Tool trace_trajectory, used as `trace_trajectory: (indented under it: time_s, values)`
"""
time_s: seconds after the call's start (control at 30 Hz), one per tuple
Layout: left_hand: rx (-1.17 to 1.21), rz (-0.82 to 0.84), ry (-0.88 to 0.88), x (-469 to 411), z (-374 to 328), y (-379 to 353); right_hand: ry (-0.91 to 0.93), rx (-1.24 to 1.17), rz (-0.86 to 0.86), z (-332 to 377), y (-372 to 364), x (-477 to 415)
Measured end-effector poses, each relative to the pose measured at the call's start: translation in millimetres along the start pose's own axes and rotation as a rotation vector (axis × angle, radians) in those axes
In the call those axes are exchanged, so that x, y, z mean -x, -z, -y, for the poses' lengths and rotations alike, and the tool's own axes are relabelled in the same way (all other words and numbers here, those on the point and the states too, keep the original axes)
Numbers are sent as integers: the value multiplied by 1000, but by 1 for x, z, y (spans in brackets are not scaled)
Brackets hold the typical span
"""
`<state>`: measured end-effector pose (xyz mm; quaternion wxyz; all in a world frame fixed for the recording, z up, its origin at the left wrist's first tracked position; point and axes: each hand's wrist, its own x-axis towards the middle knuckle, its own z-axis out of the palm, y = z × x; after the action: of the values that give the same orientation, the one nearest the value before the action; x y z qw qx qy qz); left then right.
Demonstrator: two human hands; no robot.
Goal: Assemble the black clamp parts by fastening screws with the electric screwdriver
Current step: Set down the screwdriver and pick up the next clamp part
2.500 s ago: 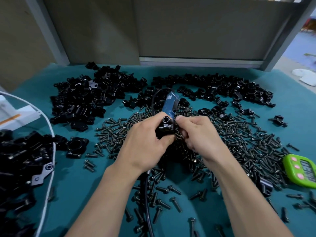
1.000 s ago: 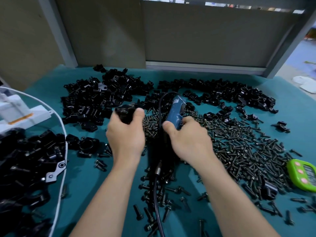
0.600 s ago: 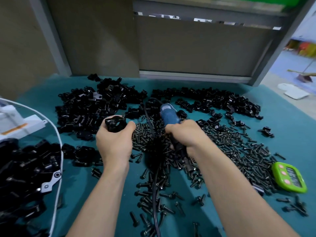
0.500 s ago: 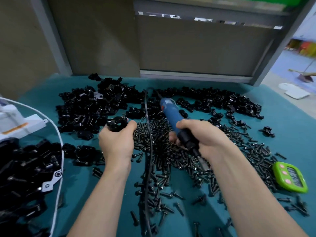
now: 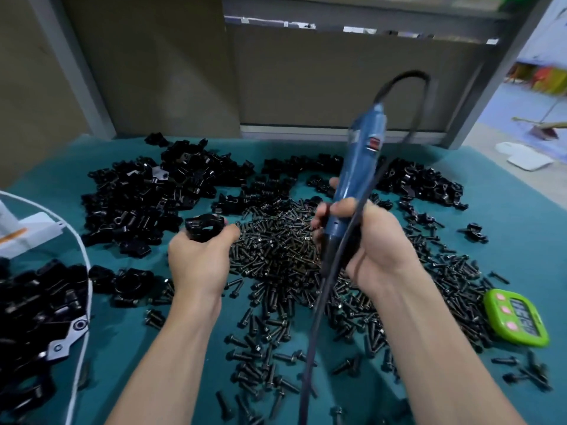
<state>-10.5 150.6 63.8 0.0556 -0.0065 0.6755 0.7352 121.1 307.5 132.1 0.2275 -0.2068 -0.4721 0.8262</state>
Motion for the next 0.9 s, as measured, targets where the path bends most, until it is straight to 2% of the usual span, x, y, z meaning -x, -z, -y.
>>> trace_trajectory:
  time_s: [0.1, 0.2, 0.27, 0.37, 0.5, 0.7, 0.9]
  values:
    - [-108, 21, -66, 6, 1, -4, 88, -19, -29, 6, -3, -7]
    - [-240, 80, -104, 11, 2, -9, 156, -215, -47, 6, -11, -17]
    - [-370, 128, -170, 15, 4, -10, 161, -364, -120, 8, -12, -25]
    - [-487, 204, -242, 21, 7, -13, 198, -468, -190, 10, -8, -34]
    - [-560, 309, -235, 25, 7, -16, 263, -509, -267, 8, -5, -42]
    - [-574, 403, -121, 28, 5, -17, 295, -541, -314, -2, 3, -49]
    - [-609, 396, -122, 26, 3, -14, 325, -562, -322, -7, 5, -51]
